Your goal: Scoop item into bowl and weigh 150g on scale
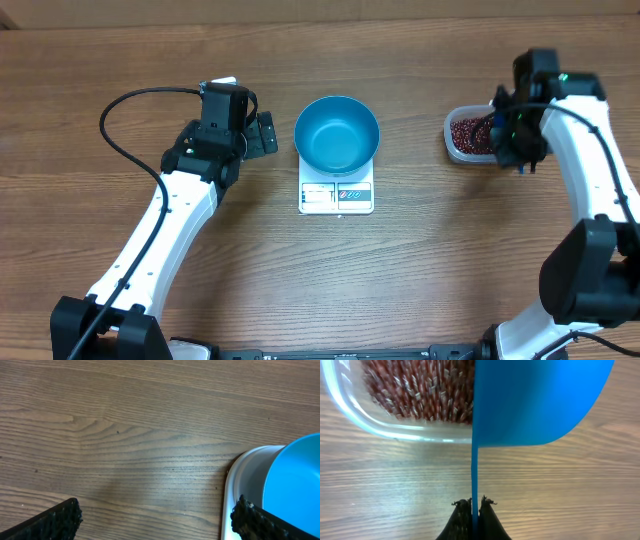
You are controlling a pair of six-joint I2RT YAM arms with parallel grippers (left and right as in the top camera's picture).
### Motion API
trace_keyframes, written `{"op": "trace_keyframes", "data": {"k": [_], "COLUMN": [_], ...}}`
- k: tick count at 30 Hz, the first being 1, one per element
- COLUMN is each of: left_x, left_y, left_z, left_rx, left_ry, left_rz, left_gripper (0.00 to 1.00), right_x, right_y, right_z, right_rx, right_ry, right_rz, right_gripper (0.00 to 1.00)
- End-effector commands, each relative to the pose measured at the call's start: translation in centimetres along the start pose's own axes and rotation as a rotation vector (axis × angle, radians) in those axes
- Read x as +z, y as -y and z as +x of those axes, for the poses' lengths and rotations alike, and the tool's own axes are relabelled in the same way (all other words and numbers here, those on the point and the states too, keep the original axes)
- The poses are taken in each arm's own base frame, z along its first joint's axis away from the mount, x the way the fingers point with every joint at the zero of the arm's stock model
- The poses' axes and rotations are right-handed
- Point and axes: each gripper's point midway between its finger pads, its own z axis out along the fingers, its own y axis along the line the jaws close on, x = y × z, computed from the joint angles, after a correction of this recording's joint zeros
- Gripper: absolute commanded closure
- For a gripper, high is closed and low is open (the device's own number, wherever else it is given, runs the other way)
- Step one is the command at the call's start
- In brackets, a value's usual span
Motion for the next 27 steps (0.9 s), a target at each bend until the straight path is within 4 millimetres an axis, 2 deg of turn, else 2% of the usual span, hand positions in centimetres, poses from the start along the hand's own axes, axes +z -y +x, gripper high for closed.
{"op": "trace_keyframes", "data": {"k": [1,3,7,10,13,18,22,24,27], "left_x": [0.1,0.1,0.1,0.1,0.1,0.1,0.1,0.1,0.1], "left_y": [-0.3,-0.3,-0.3,-0.3,-0.3,-0.3,-0.3,-0.3,-0.3], "left_z": [0.0,0.0,0.0,0.0,0.0,0.0,0.0,0.0,0.0], "left_rx": [0.003,0.003,0.003,0.003,0.003,0.003,0.003,0.003,0.003], "left_ry": [0.002,0.002,0.002,0.002,0.002,0.002,0.002,0.002,0.002], "left_rz": [-0.015,-0.015,-0.015,-0.015,-0.015,-0.015,-0.015,-0.015,-0.015], "left_gripper": [0.00,0.00,0.00,0.00,0.01,0.00,0.00,0.00,0.00], "right_x": [-4.1,-5.4,-5.5,-5.7,-6.7,-10.8,-14.1,-14.6,-13.9], "right_y": [1.1,1.4,1.1,-0.1,-0.8,-1.5,-1.9,-2.0,-2.1], "right_z": [-2.1,-2.2,-1.3,-0.7,-0.9,-0.6,-2.3,-2.7,-2.9], "right_rx": [0.028,0.029,0.018,-0.008,0.025,0.118,0.211,0.211,0.234], "right_ry": [0.101,0.112,0.076,0.048,0.061,0.097,0.210,0.229,0.206], "right_rz": [0.012,0.014,0.006,-0.019,-0.048,-0.146,-0.244,-0.258,-0.263], "right_gripper": [0.96,0.96,0.97,0.97,0.97,0.97,0.97,0.97,0.97]}}
